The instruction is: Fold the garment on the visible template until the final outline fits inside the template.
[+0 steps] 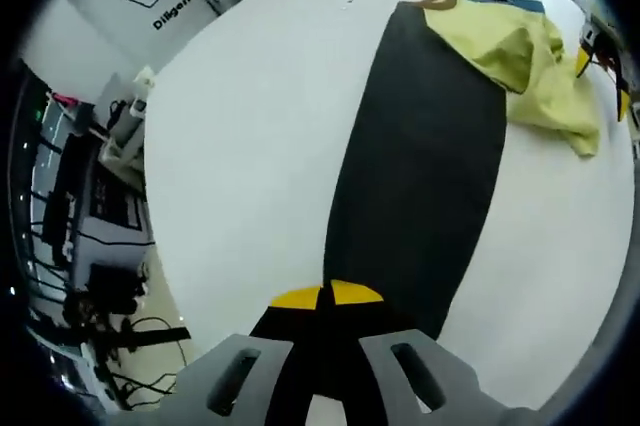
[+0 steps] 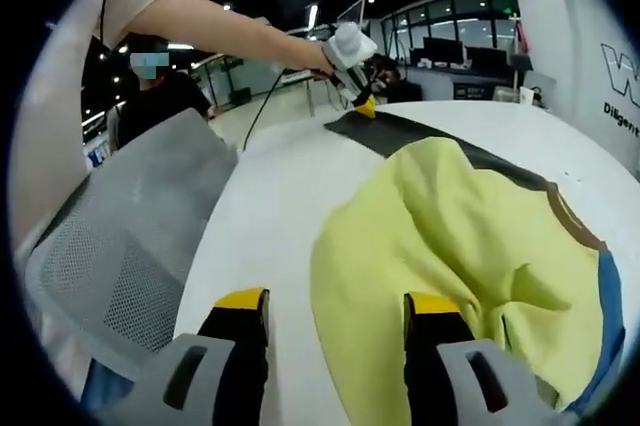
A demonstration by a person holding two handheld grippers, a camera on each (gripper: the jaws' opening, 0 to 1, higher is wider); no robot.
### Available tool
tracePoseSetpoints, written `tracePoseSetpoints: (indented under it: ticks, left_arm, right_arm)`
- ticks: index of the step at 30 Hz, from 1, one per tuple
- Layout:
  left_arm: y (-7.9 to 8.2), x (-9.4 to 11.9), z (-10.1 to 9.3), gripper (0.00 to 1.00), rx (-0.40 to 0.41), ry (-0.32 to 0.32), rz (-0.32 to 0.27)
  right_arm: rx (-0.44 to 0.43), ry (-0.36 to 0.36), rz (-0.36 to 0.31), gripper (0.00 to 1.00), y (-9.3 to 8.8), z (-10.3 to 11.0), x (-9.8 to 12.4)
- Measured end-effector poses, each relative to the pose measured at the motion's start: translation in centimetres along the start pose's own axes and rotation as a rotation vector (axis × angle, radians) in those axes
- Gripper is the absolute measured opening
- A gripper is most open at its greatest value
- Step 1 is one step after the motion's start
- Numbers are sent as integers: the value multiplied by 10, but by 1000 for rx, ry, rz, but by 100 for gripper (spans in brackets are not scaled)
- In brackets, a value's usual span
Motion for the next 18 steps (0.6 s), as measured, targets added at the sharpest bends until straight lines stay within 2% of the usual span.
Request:
tracePoseSetpoints:
  ticks: [3, 6, 8, 10, 13, 14, 17, 18]
  left_arm:
    - [-4, -4, 7, 2, -26, 4, 22]
    - [-9, -8, 10, 3, -7, 2, 38]
    - [-11, -10, 11, 4, 62, 9, 37]
    - [-11, -9, 16, 5, 81, 28, 23]
    - [-11, -5, 23, 8, 221, 62, -26]
    - [-13, -2, 31, 9, 269, 89, -44]
    - [-23, 8, 44, 12, 317, 139, -52]
    - [-25, 12, 46, 12, 376, 152, -75]
  right_arm:
    - [-2, -1, -2, 52, 1, 1, 1]
    - [-4, -4, -4, 53, 1, 1, 2]
    - [-3, -11, -8, 53, 2, 0, 4]
    - [-9, -21, -19, 53, 5, -1, 7]
    - [-7, -31, -23, 54, 5, -2, 11]
    - [-8, -34, -25, 54, 5, -2, 12]
    - [-11, -45, -28, 54, 5, -3, 16]
    - [-10, -47, -29, 55, 5, -3, 17]
Point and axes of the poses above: the point that each gripper's makers call its tool centre point, and the gripper's own axes: x roughly backward along the fingers, z roughly to its left, y roughly out of its top, the point moved 1 cm from there along x, roughly backward along the fingers, and after that the axes turned 11 degrees about -z, right-handed, at the moved point
